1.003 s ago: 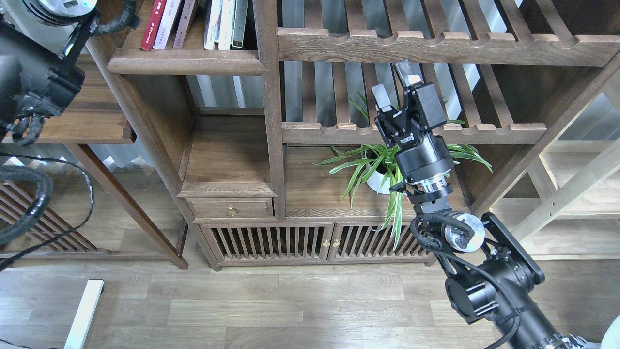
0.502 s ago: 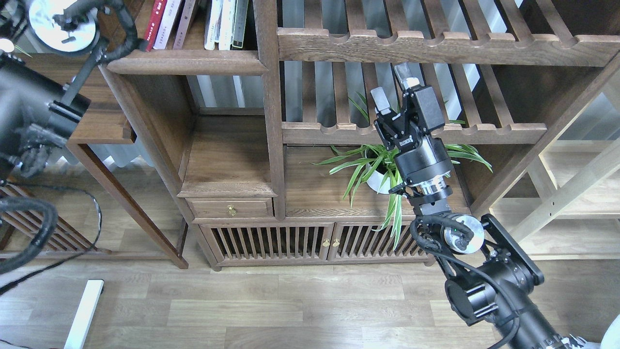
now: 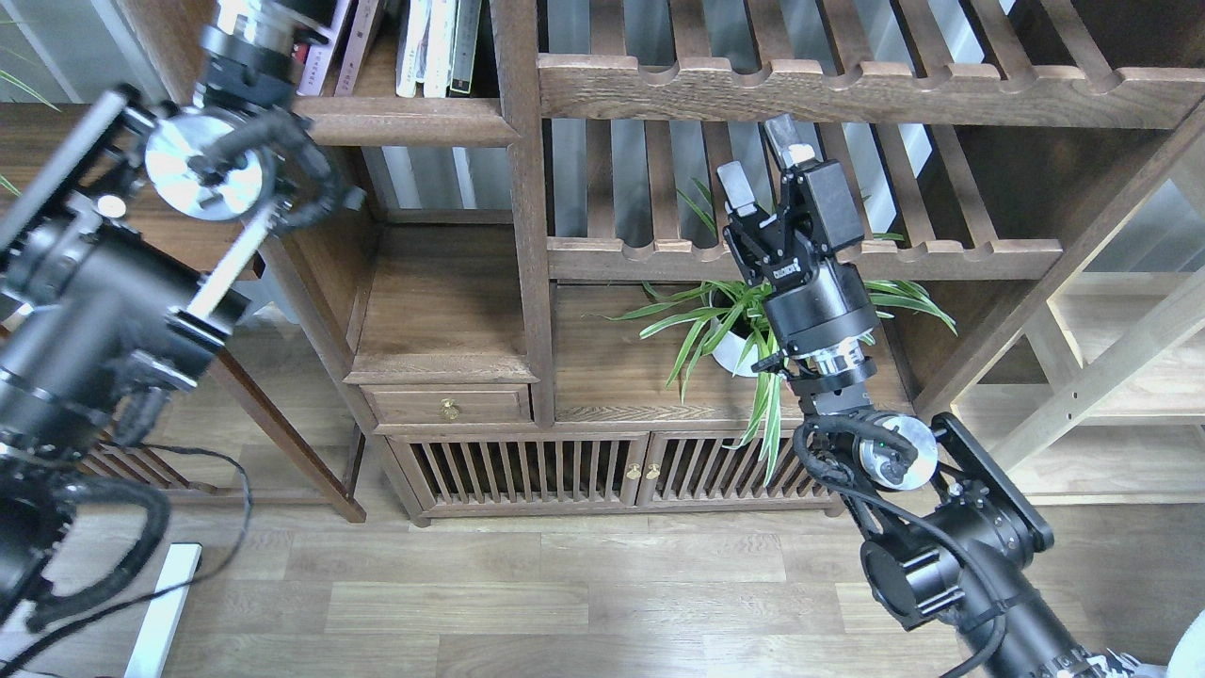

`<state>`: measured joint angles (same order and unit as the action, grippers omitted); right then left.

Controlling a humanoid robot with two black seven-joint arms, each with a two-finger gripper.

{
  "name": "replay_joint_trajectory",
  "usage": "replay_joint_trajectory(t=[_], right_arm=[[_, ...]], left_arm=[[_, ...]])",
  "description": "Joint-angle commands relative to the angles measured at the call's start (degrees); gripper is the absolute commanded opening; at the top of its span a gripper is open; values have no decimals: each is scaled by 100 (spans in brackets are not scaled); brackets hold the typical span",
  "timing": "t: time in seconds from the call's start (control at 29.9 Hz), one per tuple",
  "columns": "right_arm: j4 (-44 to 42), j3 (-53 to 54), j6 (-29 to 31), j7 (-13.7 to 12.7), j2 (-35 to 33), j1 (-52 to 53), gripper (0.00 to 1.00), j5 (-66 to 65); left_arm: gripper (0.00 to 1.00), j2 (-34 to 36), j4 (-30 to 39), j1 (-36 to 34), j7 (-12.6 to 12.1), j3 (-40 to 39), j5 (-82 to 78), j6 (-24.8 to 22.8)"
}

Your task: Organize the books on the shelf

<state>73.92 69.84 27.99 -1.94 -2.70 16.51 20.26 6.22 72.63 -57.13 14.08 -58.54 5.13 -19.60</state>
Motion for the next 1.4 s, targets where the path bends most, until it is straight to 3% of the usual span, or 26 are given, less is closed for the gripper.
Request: replay_joint_trajectory(t=[0.0, 0.13, 0.27, 0.43, 0.9, 1.37], right_arm=[[0, -24, -4, -9, 15, 10, 99, -4], [0, -24, -13, -9, 6, 19, 99, -13], [0, -15, -4, -9, 6, 2, 99, -13], [0, 12, 1, 0, 15, -25, 99, -13], [0, 3, -4, 0, 85, -16, 99, -13], [0, 3, 1, 0, 94, 10, 99, -13]], left_arm=[[74, -191, 234, 315, -19, 71, -12, -9], [75, -288, 463, 685, -28, 185, -39, -280], [76, -279, 489, 984, -28, 474, -56, -840], [77, -226, 525, 1274, -37, 809, -83, -840], [98, -244, 542, 2135, -37, 1029, -619, -840], [99, -235, 516, 2479, -37, 1117, -724, -840]])
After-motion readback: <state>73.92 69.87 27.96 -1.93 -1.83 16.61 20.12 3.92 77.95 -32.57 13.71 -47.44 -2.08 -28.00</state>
